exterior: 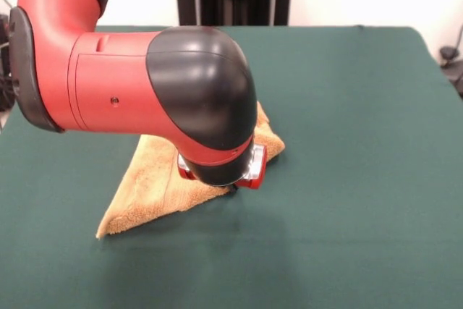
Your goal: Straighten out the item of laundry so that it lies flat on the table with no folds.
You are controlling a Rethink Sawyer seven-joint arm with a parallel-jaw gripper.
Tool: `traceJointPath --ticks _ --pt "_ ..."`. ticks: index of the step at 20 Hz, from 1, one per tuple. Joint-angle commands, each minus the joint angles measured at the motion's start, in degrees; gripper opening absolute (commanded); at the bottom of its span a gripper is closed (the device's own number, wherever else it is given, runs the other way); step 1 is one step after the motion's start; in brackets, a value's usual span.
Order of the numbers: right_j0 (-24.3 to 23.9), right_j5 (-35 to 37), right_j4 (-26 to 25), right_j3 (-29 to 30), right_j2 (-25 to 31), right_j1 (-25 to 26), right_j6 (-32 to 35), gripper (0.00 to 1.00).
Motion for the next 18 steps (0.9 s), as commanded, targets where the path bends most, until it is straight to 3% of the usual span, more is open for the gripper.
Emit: traceJointPath --ticks 1,8,18 --pt "1.9 -12.0 -3.5 4.7 3.5 11.8 -20.5 0.0" --pt "2.3 0.7 -0.3 -1.0 5.1 13.1 -19.8 0.0" --pt "2.7 8.4 3.2 -5.0 5.4 14.1 -18.8 0.0"
